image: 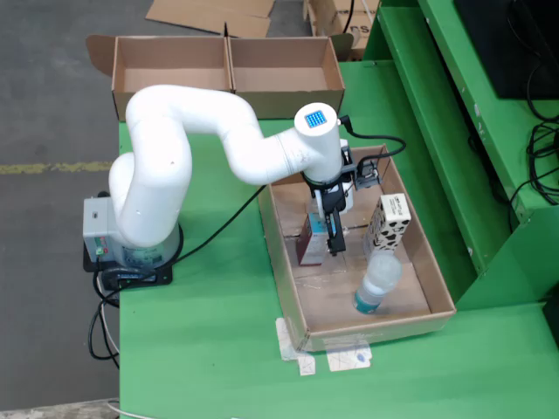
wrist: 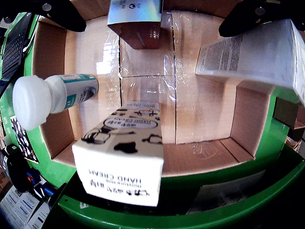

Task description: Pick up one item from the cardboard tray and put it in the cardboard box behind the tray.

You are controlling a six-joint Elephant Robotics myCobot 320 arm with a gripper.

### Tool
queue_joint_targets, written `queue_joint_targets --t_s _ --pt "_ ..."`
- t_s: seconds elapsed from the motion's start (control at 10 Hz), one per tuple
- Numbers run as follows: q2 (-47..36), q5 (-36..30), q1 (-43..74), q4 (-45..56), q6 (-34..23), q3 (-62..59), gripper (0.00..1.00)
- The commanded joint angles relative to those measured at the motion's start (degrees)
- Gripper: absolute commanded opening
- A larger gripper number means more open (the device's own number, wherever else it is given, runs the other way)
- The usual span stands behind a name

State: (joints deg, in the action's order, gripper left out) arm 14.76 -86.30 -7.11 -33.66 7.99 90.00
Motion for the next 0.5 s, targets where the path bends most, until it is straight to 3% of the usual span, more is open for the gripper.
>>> queue_joint_targets --t_s 0.0,0.4 --pt "-0.6 0.25 0.01 -1.89 -0.4 -0.18 1.0" --pt "-0.16 0.26 0.06 -3.09 -0.1 0.6 1.0"
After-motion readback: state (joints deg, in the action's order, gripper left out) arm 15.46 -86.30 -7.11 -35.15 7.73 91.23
